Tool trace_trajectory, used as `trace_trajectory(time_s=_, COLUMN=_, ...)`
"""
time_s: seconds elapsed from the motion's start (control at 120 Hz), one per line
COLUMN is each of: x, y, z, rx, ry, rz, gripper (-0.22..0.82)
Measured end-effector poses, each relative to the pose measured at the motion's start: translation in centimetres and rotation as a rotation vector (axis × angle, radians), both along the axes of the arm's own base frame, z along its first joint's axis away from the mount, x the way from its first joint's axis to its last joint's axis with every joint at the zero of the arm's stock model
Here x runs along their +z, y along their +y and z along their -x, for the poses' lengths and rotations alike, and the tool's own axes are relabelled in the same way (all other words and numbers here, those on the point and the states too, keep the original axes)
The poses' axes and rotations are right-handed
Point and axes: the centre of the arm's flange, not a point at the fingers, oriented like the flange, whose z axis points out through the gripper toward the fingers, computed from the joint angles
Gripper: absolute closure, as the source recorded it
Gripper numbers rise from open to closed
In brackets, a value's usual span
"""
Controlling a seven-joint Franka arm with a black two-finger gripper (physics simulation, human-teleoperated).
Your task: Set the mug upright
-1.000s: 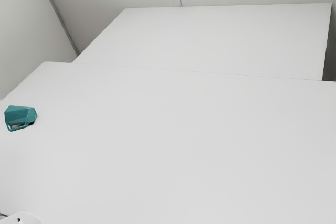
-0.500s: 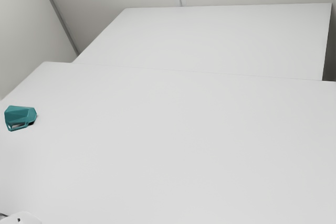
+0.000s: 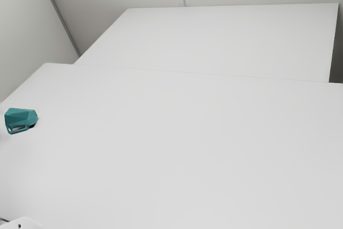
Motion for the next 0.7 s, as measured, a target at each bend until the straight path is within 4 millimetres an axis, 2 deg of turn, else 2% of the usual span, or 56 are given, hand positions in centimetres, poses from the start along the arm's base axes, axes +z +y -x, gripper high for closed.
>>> trace_trajectory(time_s=0.2, x=-1.9, y=-0.1, z=-0.9, rx=0.014, ry=-0.007, rz=0.005, gripper=0.02)
trace_trajectory(time_s=0.7, x=-3.1, y=-1.6, z=-4.4, rx=0.0, ry=-0.023, rz=-0.011, gripper=0.02)
